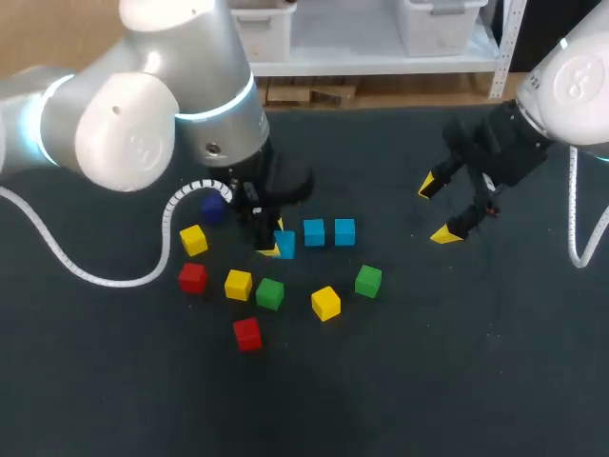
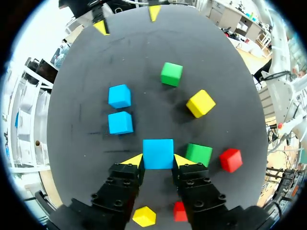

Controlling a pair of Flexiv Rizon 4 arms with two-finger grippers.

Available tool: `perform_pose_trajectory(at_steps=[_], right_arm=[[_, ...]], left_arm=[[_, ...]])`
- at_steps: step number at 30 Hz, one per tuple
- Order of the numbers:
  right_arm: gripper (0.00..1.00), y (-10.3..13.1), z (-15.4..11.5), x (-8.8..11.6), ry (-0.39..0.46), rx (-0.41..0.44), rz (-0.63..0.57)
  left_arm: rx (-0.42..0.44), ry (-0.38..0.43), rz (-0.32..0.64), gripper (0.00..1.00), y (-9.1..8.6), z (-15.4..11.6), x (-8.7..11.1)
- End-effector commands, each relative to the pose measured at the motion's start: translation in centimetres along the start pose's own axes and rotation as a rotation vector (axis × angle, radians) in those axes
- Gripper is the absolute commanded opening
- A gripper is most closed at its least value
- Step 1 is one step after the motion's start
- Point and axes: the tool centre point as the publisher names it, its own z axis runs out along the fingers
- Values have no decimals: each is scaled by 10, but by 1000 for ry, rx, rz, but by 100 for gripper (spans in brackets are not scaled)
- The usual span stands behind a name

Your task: Place the blue cubes, place green cubes on the blue cubes, place the yellow cubes on the green cubes, then place the red cubes on the yellow cubes, and place purple cube on the red cubes.

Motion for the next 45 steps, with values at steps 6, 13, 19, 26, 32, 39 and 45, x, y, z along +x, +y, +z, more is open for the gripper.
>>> perform_pose_trajectory(at_steps=[6,13,19,26,32,39,45], right_arm=[[100,-1,0,0,-2,-2,-1],[100,-1,0,0,-2,-2,-1],[100,-1,0,0,-2,-2,-1],[100,-1,0,0,-2,-2,-1],[100,-1,0,0,-2,-2,-1],[100,-1,0,0,-2,-2,-1],[100,-1,0,0,-2,-2,-1]], left_arm=[[-4,-25,-24,0,20,19,7],[-25,-23,-47,0,29,21,12],[-26,-14,-61,0,35,23,14],[-17,-13,-72,0,40,26,17],[-13,-17,-71,0,45,29,16],[-16,-11,-67,0,49,28,17],[-18,-4,-64,0,51,27,17]])
